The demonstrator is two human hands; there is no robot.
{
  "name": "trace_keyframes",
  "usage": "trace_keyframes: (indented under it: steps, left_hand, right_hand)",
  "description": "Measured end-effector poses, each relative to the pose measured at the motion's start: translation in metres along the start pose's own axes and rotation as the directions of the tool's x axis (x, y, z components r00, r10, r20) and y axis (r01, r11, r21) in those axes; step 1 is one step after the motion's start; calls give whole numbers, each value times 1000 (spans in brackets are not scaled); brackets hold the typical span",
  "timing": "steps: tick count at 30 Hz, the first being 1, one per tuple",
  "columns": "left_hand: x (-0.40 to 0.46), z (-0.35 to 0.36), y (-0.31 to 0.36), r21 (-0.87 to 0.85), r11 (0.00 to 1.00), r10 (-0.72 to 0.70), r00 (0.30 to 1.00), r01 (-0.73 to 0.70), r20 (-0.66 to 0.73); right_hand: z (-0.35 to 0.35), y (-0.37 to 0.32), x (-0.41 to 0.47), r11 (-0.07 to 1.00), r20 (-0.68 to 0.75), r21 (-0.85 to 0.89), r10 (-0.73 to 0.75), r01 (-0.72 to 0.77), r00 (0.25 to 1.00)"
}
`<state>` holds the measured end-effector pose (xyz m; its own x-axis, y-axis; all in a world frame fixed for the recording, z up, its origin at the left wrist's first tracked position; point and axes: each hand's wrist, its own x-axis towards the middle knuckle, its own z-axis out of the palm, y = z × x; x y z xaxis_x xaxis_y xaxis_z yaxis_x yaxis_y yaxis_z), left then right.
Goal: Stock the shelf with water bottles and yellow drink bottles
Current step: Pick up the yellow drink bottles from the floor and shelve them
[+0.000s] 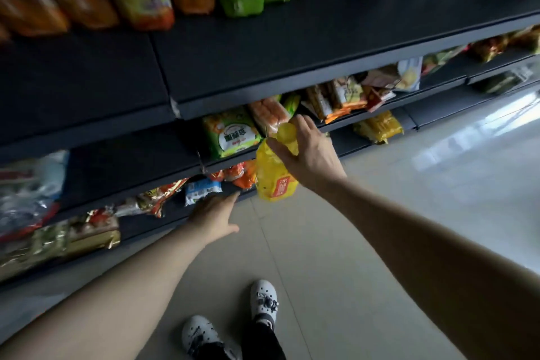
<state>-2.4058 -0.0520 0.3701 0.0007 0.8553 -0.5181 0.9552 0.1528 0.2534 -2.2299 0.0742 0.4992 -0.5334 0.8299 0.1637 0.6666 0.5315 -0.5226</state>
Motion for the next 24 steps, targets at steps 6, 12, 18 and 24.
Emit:
trace_keyframes:
  steps: [6, 12, 18, 24]
  left_hand:
    - [-93, -148, 27, -172, 972, 98, 942, -160, -320]
    - [-186, -261, 30, -156, 966, 90, 839, -204, -537]
    - [-269, -334, 13, 22, 990, 104, 625, -138, -774]
    - [-336, -388, -22, 62, 997, 77, 522, -46, -850]
  right_hand:
    - [-143, -122, 43, 980, -200, -95, -191, 175, 961]
    - [-241, -240, 72, 934, -340, -250, -330, 254, 881]
    - [-297, -347, 83, 893, -388, -300, -436, 336, 812]
    - [-322, -431, 96, 890, -439, -251, -455, 381, 774]
